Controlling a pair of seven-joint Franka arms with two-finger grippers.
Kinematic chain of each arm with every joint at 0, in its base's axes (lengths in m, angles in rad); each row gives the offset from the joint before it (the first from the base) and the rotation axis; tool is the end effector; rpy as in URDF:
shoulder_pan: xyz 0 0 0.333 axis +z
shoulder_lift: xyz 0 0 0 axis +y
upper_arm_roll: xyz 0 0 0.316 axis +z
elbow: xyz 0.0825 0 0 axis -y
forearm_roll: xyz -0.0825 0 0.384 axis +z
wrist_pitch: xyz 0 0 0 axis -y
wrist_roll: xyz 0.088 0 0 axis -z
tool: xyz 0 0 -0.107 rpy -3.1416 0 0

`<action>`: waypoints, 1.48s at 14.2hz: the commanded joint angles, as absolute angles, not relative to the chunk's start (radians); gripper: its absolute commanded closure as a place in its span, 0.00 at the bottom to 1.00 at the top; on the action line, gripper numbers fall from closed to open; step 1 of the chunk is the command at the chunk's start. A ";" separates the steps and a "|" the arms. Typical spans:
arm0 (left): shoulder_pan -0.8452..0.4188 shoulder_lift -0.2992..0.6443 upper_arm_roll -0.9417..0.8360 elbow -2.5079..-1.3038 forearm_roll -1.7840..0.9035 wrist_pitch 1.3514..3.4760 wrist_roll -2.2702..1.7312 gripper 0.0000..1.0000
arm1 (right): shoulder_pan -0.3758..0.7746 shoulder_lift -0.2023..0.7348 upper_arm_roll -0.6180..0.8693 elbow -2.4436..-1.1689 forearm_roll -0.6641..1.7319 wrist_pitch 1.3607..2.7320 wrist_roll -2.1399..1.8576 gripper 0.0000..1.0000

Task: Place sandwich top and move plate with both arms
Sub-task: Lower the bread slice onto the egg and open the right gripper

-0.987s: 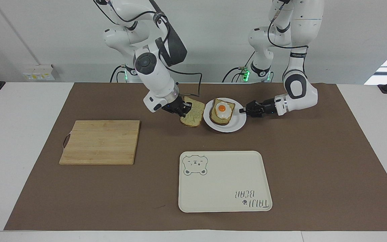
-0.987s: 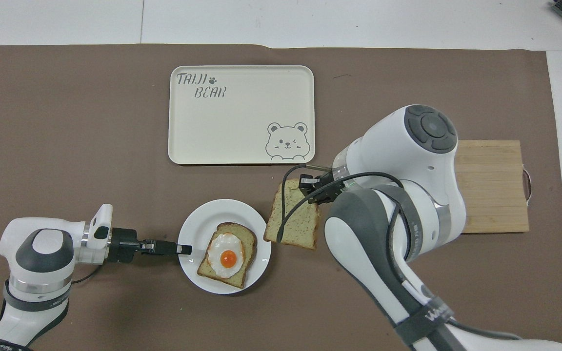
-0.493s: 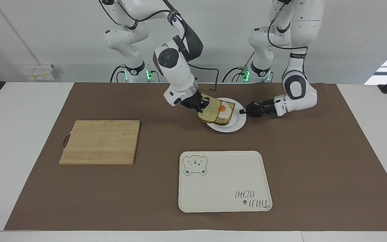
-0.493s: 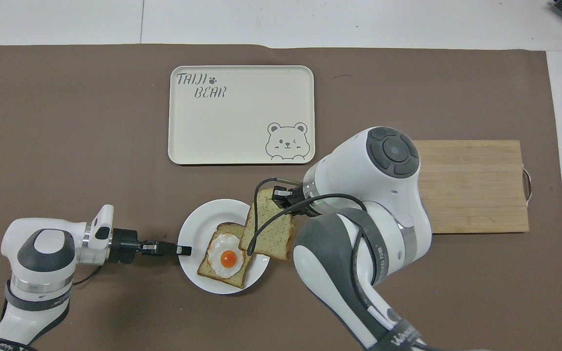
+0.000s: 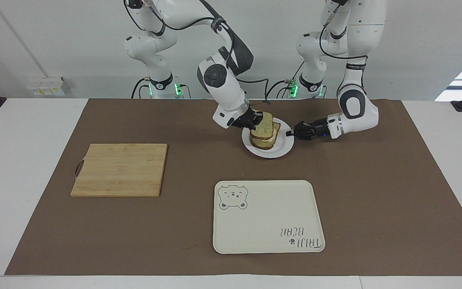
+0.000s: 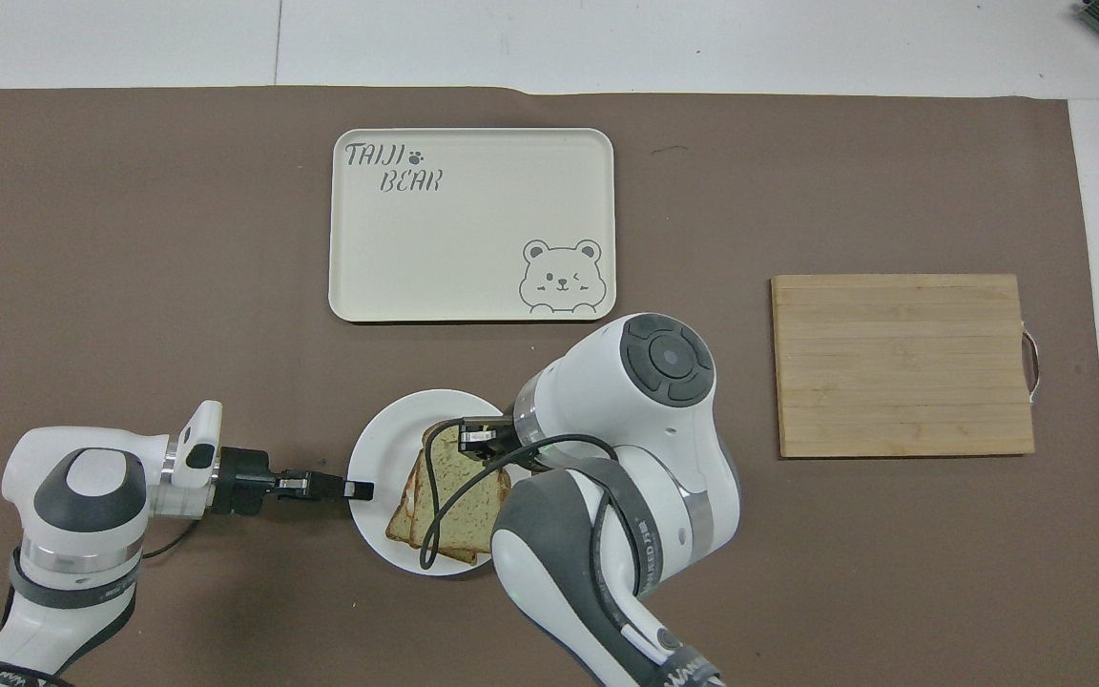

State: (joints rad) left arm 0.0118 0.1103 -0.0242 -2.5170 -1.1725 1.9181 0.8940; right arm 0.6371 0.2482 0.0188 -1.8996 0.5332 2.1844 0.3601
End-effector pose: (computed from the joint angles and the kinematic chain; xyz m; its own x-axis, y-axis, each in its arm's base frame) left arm 0.4114 -0.0705 0.2272 0.9859 -0.1183 -0.1183 0.0464 -0.4858 0.8729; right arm 0.4796 0.3919 0.3794 0.9830 0.0284 -0.1812 -0.0455 -0.9192 -0.3912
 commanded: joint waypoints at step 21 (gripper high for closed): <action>0.014 0.110 -0.026 -2.530 -1.193 1.904 0.910 1.00 | 0.571 0.287 0.008 -1.888 0.316 2.296 0.201 0.00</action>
State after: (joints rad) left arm 0.0118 0.1153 -0.0263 -2.5172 -1.1724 1.9181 0.8941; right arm 0.6393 0.3172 0.0007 -1.8835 0.3537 2.2982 0.2291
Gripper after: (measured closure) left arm 0.956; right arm 0.000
